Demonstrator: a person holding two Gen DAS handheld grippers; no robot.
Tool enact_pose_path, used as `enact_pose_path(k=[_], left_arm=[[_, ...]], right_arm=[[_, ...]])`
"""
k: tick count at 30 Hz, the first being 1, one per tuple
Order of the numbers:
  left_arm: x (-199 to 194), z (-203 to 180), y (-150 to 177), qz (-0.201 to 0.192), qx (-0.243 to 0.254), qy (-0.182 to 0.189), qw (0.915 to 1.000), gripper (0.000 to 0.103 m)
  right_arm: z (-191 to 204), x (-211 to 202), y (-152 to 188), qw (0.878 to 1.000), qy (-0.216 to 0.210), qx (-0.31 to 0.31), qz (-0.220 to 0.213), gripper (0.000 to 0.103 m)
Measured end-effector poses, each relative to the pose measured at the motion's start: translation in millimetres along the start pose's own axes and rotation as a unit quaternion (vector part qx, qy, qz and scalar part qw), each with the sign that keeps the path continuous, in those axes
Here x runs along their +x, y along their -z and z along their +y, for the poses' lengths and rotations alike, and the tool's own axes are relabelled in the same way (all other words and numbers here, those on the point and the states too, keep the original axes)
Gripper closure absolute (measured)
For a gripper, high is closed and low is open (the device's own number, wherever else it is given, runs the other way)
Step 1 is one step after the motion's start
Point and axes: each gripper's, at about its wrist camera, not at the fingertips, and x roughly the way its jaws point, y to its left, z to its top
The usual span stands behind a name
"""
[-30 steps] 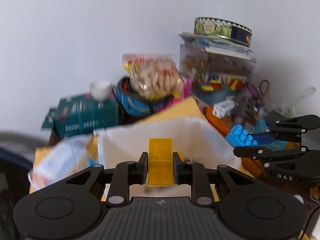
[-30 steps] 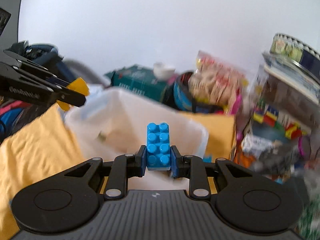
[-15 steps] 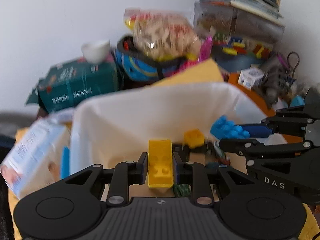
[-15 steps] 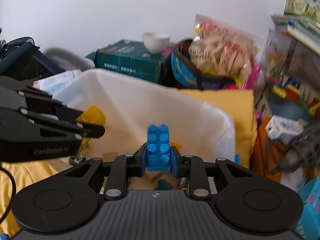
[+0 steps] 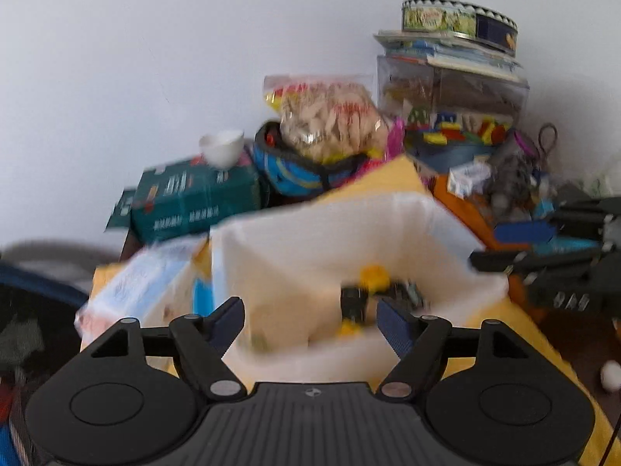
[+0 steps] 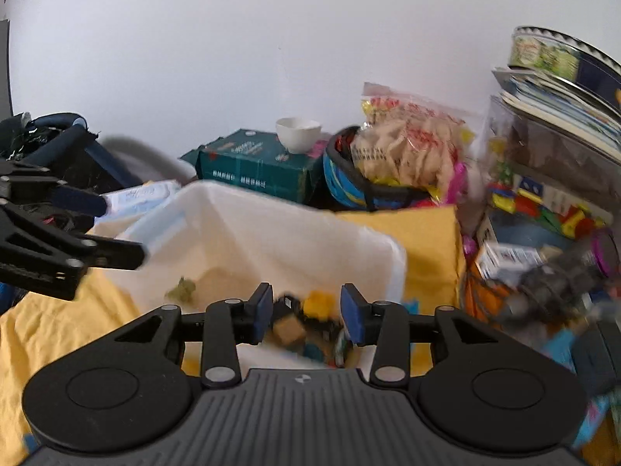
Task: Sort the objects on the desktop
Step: 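Carry both blocks over the white bin and open both tools, then move both open tools back over the red and orange blocks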
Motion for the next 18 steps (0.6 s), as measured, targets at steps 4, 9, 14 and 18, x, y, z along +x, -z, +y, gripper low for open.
enact_pose_path(k=[4, 9, 14, 18], left_arm=[[-4.6, -4.9, 43.9, 0.05, -0.016, -0.003, 0.9986, 0.025], [-7.4, -20.8, 98.2, 0.105, -0.045, 0.009, 0.9935, 0.025], [-2.7, -37.2, 135.8, 0.151, -0.058, 0.019, 0.9867, 0.026], [13.8, -41.7, 142.9, 0.179, -0.073, 0.008, 0.9812, 0.026]], right_arm=[[7.0, -17.4, 30.6, 1.0, -0.013, -0.008, 0.021, 0.06], [12.4, -25.9, 72.4, 0.997, -0.026, -0.013, 0.065, 0.06], [12.4, -36.3, 111.8, 0.994, -0.037, -0.01, 0.098, 0.06], [7.3, -36.4, 137.2, 0.991, -0.04, 0.0, 0.13, 0.06]])
